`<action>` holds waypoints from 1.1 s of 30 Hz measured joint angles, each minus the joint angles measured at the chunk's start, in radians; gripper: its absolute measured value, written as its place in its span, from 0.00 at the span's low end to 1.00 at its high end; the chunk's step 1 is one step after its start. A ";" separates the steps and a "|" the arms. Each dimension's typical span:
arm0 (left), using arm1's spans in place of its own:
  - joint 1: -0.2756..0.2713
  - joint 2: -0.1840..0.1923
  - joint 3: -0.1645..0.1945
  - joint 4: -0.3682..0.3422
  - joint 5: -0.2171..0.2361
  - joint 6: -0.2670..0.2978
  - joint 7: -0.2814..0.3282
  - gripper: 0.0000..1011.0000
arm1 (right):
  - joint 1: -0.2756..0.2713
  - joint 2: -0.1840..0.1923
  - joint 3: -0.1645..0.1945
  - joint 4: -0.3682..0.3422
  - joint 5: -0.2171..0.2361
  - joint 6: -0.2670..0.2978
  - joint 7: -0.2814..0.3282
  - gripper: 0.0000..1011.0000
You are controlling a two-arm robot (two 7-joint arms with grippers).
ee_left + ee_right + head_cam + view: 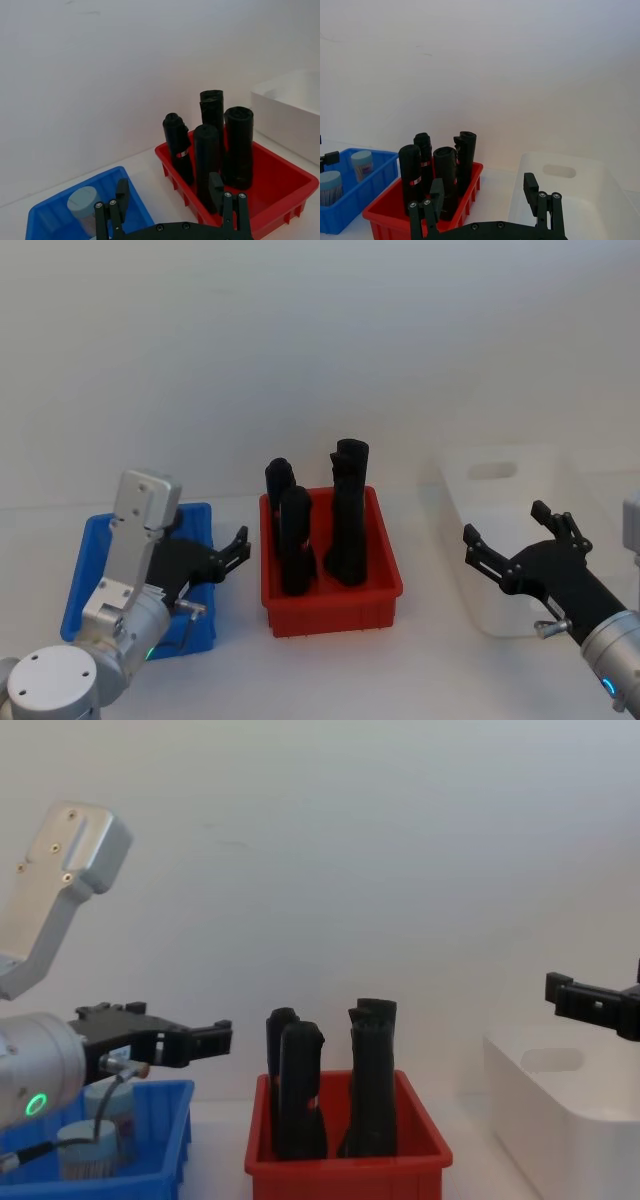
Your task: Pick the cotton swabs from the blue box and place them into the white box.
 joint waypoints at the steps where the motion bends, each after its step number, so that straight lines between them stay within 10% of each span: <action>1: 0.002 0.003 -0.005 0.001 -0.009 0.006 0.009 0.99 | 0.000 0.000 0.000 0.000 0.000 0.000 0.000 0.99; 33: -0.067 -0.007 -0.073 0.219 -0.145 0.027 -0.025 0.99 | 0.000 0.000 0.000 0.000 0.000 0.000 0.000 0.99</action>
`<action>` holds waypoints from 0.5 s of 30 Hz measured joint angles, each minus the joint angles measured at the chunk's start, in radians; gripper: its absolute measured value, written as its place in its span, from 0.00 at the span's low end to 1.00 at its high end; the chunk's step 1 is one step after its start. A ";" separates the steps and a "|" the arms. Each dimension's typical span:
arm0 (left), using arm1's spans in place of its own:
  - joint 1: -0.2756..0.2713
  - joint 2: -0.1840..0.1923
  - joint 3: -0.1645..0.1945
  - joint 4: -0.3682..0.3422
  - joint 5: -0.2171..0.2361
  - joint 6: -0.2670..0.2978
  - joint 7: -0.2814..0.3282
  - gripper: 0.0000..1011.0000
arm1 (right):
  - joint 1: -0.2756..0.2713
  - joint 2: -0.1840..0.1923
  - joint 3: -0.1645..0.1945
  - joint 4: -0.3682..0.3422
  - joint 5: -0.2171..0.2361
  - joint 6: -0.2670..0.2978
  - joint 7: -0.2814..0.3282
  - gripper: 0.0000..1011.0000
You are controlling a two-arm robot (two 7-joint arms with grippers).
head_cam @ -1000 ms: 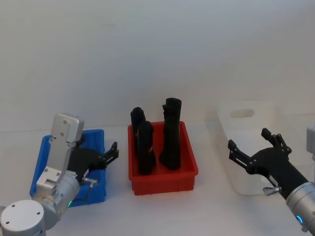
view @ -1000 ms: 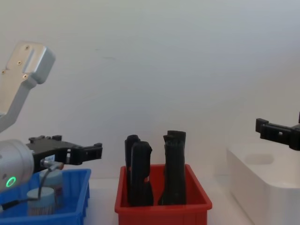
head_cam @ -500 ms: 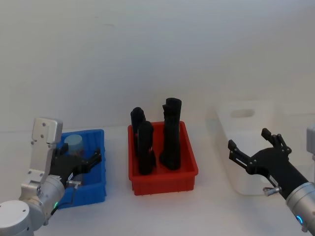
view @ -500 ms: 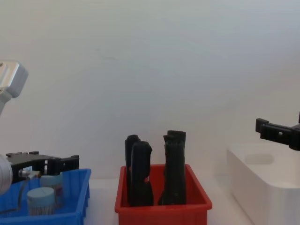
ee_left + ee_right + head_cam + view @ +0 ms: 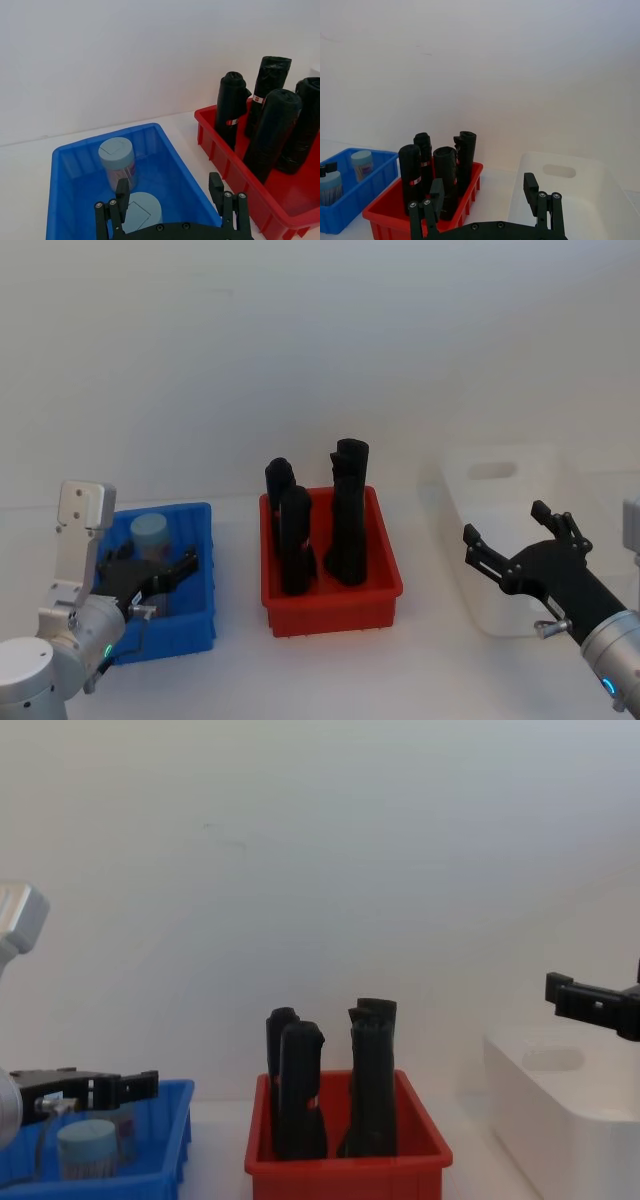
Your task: Pick the cotton swabs from the blue box and place them into the white box.
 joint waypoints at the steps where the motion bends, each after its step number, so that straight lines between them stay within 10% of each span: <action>1: -0.004 -0.001 -0.001 0.007 0.000 0.000 -0.002 0.99 | 0.000 0.000 0.000 0.000 0.000 0.000 0.000 0.99; 15: -0.057 -0.025 -0.009 0.124 0.004 0.000 -0.027 0.99 | 0.000 0.000 0.000 0.000 0.000 0.000 0.000 0.99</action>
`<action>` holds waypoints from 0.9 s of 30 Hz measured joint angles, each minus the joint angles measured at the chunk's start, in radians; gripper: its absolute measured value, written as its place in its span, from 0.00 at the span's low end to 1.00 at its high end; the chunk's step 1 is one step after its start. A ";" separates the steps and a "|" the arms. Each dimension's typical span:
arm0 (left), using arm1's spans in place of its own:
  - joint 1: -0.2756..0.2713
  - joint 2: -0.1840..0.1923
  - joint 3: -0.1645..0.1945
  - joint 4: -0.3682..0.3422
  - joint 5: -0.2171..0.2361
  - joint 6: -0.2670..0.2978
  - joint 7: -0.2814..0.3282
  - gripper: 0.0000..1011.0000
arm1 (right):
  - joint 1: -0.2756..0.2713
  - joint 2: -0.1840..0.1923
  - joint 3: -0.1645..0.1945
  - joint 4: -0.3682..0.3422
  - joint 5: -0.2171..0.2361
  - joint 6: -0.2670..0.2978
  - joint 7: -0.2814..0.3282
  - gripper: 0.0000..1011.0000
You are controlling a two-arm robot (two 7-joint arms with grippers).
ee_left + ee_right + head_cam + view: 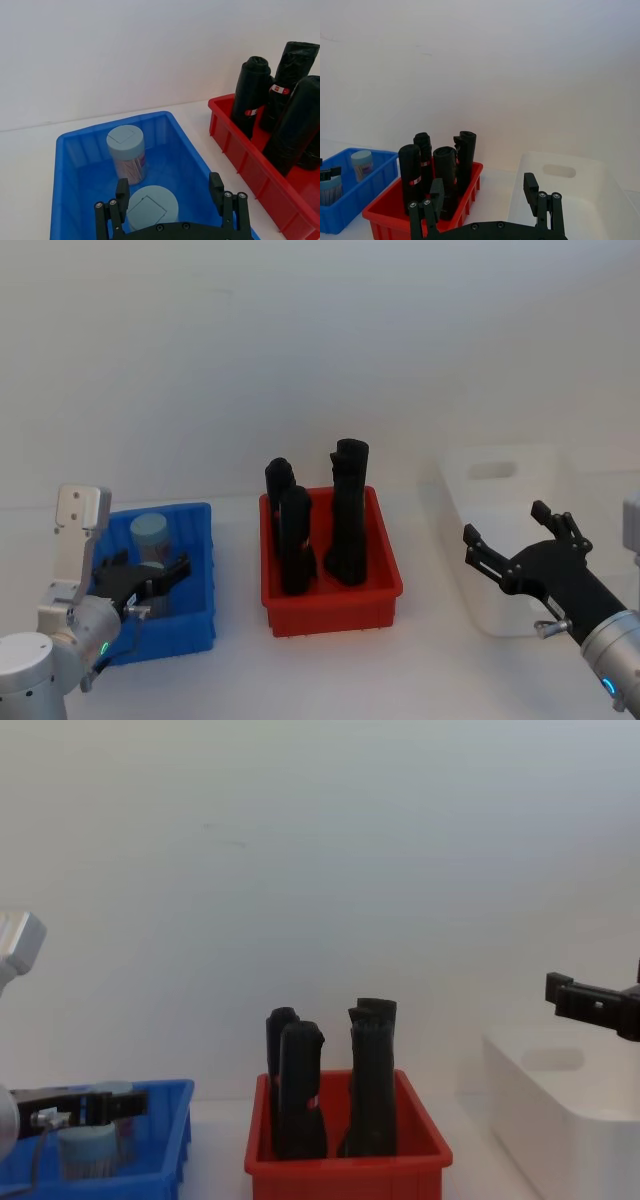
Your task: Pick the cotton swabs from the blue box and place them into the white box.
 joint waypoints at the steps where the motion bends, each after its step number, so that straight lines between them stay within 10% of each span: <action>1: -0.002 0.000 -0.001 0.004 0.002 0.000 0.000 0.99 | 0.000 0.000 0.000 0.000 0.000 0.000 0.000 0.99; 27: -0.028 -0.006 -0.019 0.084 0.025 0.017 0.000 0.99 | 0.000 0.000 0.000 0.000 0.000 0.000 0.000 0.99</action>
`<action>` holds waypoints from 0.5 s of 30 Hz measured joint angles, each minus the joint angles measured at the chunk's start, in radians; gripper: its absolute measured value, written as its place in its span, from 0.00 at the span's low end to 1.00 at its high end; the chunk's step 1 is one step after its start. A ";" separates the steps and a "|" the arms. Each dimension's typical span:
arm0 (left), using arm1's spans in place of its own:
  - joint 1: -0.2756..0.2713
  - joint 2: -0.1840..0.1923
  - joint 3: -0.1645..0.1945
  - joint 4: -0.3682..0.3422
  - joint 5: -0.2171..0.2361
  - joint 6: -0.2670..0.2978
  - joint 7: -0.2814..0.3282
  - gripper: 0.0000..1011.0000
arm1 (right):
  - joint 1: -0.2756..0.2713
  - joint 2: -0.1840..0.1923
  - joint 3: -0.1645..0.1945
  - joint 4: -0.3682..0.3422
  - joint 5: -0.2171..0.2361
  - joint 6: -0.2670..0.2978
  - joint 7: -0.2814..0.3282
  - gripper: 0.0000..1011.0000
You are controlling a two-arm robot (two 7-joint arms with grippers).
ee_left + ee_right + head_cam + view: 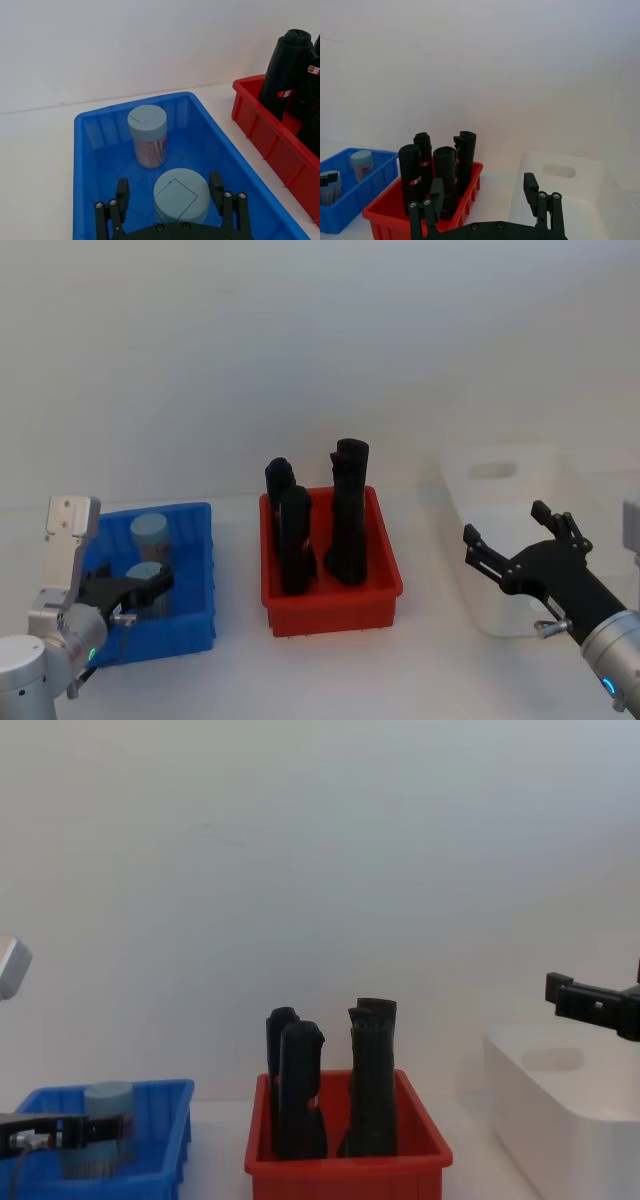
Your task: Pick the cotton swabs from the blue box and place them into the white box.
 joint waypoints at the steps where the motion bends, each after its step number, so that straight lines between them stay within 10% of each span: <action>1: 0.000 0.000 -0.001 0.003 -0.003 0.000 -0.002 0.99 | 0.000 0.000 0.000 0.000 0.000 0.000 0.000 0.99; 15: -0.002 -0.004 -0.008 0.032 -0.027 -0.015 -0.029 0.96 | 0.000 0.000 0.000 0.000 0.000 0.000 0.000 0.99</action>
